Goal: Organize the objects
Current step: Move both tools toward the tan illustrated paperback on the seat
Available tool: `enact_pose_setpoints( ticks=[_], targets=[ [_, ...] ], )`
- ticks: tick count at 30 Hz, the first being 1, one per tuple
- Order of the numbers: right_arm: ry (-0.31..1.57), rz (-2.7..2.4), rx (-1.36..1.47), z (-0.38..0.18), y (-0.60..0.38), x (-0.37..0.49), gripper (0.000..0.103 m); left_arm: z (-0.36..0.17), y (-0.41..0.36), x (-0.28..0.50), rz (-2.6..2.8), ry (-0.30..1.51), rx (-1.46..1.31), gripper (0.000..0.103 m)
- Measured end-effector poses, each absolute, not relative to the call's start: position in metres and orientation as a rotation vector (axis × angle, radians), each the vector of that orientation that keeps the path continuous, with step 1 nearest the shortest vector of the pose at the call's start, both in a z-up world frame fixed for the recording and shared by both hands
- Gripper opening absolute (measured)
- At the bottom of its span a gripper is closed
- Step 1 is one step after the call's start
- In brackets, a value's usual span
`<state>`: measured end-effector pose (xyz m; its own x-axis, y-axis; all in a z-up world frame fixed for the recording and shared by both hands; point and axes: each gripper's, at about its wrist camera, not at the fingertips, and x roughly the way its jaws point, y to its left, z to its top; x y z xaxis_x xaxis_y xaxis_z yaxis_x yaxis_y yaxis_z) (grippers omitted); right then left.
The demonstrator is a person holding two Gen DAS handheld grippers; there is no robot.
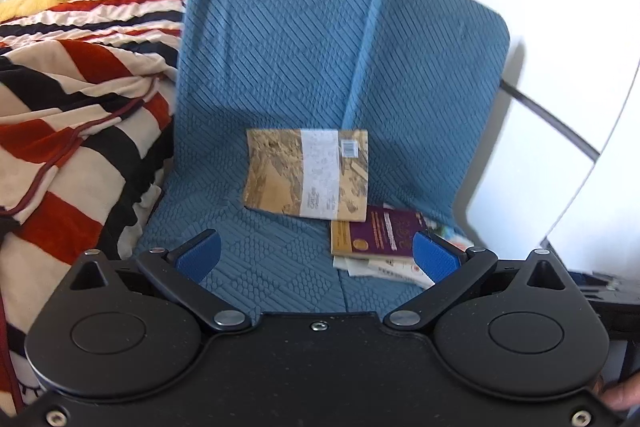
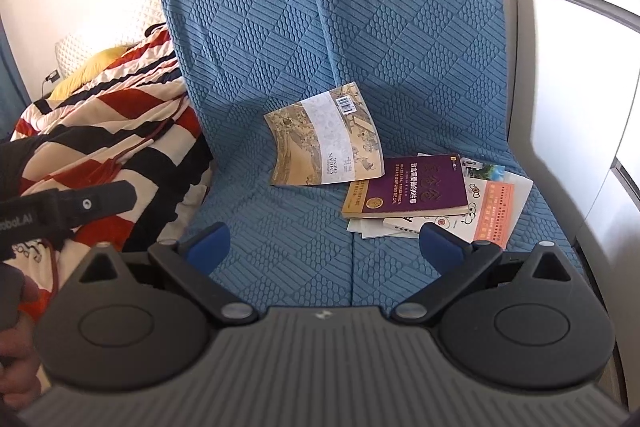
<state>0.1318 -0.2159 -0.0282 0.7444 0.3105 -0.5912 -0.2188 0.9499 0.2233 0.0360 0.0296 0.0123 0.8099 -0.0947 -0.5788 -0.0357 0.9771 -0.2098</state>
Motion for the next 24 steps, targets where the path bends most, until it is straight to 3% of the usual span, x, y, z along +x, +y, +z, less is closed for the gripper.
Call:
enact_pose_setpoints(
  ticks=[24],
  targets=[
    [0.669, 0.293, 0.094, -0.095, -0.189, 0.191, 0.103, -0.049, 0.05, 0.107, -0.031, 0.623, -0.223, 0.102]
  ],
)
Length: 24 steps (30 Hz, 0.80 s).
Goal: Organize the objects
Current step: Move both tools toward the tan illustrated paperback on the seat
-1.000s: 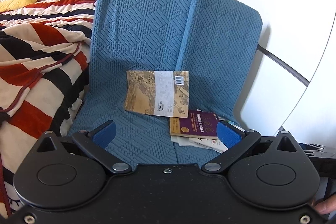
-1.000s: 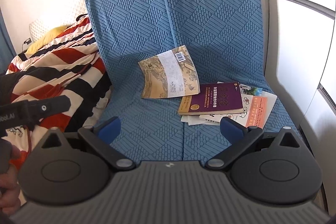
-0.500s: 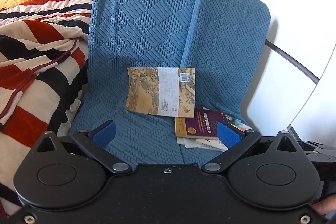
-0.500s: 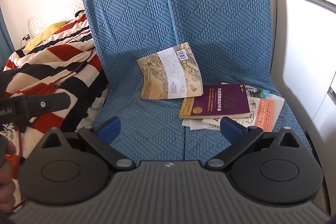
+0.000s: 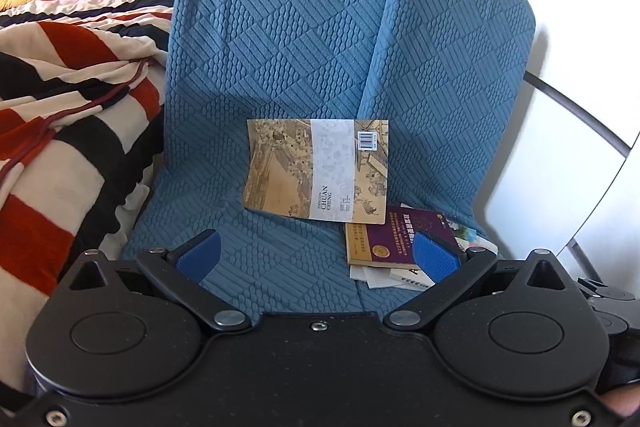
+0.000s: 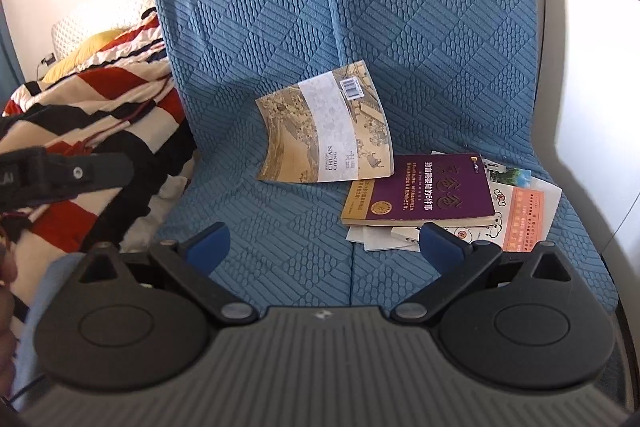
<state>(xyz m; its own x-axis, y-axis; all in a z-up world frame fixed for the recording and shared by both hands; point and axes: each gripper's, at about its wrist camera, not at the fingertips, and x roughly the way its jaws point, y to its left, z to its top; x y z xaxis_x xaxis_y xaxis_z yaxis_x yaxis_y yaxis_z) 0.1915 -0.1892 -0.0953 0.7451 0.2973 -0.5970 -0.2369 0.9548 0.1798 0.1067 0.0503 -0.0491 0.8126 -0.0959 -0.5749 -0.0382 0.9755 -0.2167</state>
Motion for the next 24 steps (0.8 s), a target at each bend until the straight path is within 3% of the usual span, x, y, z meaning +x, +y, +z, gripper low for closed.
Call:
enact_pose_setpoints(
  ticks=[24],
  targets=[
    [0.649, 0.253, 0.076, -0.119, -0.209, 0.253, 0.103, -0.096, 0.054, 0.188, 0.001, 0.65, -0.208, 0.102]
  ],
)
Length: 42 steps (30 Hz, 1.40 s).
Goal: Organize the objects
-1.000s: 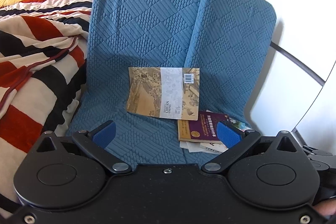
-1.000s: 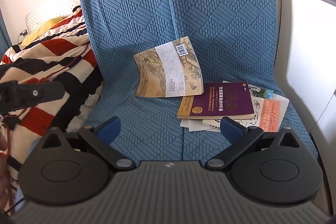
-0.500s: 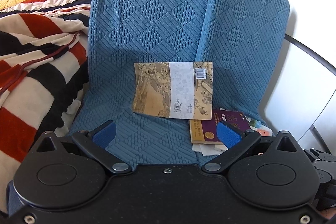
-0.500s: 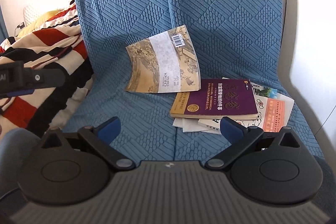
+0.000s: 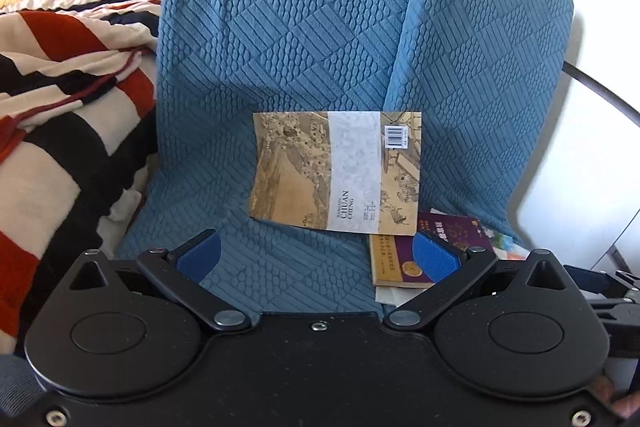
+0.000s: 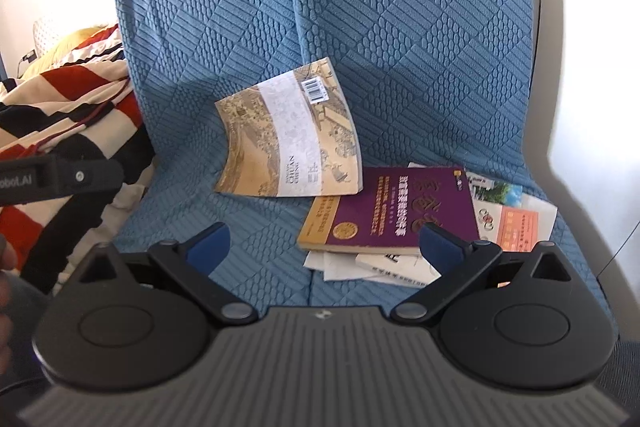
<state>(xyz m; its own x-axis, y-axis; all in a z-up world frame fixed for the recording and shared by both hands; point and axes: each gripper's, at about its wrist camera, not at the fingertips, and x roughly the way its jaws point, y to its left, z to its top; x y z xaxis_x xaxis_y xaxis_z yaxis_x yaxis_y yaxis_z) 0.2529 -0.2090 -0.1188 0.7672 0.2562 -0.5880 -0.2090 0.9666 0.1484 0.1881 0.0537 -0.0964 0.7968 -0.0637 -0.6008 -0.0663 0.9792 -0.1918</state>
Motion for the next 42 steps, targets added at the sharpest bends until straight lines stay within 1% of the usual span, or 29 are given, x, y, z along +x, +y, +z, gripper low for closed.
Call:
enact_pose_setpoints(
  ticks=[7, 15, 23, 26, 27, 31, 34, 42],
  targets=[
    [0.632, 0.228, 0.105, -0.117, -0.214, 0.278, 0.103, -0.104, 0.058, 0.217, 0.02, 0.646, -0.198, 0.102],
    [0.603, 0.249, 0.117, -0.136, -0.216, 0.317, 0.103, -0.139, 0.064, 0.269, 0.038, 0.683, -0.17, 0.102],
    [0.685, 0.263, 0.153, -0.155, -0.208, 0.366, 0.103, -0.162, 0.073, 0.317, 0.057, 0.701, -0.157, 0.102],
    [0.687, 0.253, 0.111, -0.167, -0.201, 0.387, 0.103, -0.175, 0.075, 0.339, 0.054, 0.747, -0.178, 0.102],
    [0.713, 0.254, 0.11, -0.172, -0.2, 0.396, 0.103, -0.178, 0.076, 0.346, 0.056, 0.764, -0.18, 0.102],
    [0.818, 0.308, 0.289, -0.192, -0.205, 0.429, 0.103, -0.189, 0.076, 0.369, 0.068, 0.777, -0.185, 0.102],
    [0.869, 0.306, 0.353, -0.204, -0.205, 0.447, 0.103, -0.196, 0.076, 0.387, 0.072, 0.798, -0.199, 0.102],
    [0.846, 0.318, 0.288, -0.21, -0.185, 0.477, 0.103, -0.2, 0.084, 0.418, 0.059, 0.818, -0.27, 0.1]
  ],
)
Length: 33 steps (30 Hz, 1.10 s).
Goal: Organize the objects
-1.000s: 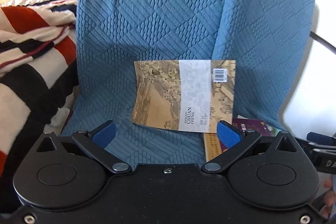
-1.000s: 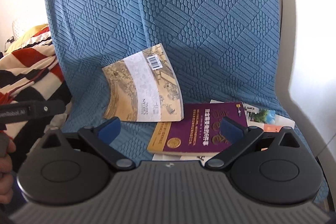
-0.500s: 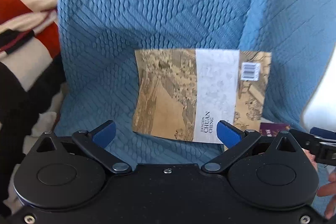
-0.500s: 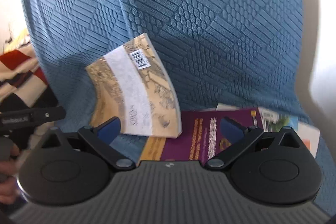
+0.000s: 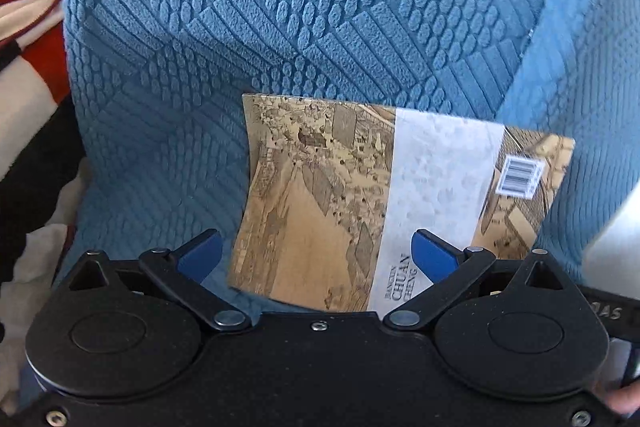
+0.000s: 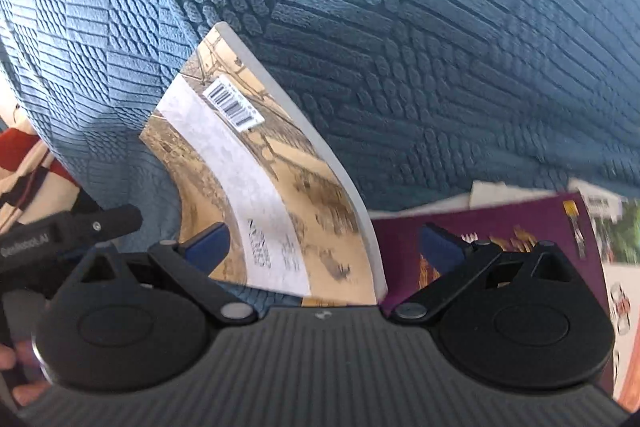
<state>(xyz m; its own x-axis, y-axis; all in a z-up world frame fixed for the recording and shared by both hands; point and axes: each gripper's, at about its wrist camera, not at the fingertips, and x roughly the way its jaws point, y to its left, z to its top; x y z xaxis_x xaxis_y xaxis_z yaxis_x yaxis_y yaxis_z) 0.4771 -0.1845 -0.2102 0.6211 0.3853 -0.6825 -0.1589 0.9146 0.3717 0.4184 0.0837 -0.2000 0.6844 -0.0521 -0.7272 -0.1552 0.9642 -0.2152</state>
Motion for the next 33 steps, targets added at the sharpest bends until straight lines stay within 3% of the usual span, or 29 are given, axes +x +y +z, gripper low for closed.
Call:
enact_pose_setpoints(
  ticks=[7, 9, 11, 17, 22, 30, 33],
  targets=[
    [0.846, 0.364, 0.237, -0.218, -0.171, 0.494, 0.102, -0.201, 0.093, 0.427, 0.054, 0.839, -0.33, 0.094],
    [0.833, 0.386, 0.266, -0.217, -0.17, 0.496, 0.098, -0.202, 0.098, 0.428, 0.055, 0.849, -0.356, 0.092],
    [0.824, 0.406, 0.267, -0.216, -0.166, 0.497, 0.086, -0.202, 0.102, 0.427, 0.053, 0.852, -0.372, 0.091],
    [0.75, 0.409, 0.151, -0.208, -0.154, 0.493, 0.075, -0.203, 0.111, 0.424, 0.038, 0.849, -0.438, 0.088],
    [0.71, 0.427, 0.14, -0.202, -0.156, 0.5, 0.069, -0.202, 0.119, 0.42, 0.031, 0.841, -0.502, 0.084],
    [0.605, 0.476, -0.018, -0.186, -0.146, 0.475, 0.069, -0.21, 0.142, 0.411, -0.054, 0.829, -0.679, 0.083],
    [0.579, 0.486, -0.085, -0.183, -0.143, 0.463, 0.063, -0.212, 0.15, 0.407, -0.159, 0.825, -0.762, 0.084]
  ],
)
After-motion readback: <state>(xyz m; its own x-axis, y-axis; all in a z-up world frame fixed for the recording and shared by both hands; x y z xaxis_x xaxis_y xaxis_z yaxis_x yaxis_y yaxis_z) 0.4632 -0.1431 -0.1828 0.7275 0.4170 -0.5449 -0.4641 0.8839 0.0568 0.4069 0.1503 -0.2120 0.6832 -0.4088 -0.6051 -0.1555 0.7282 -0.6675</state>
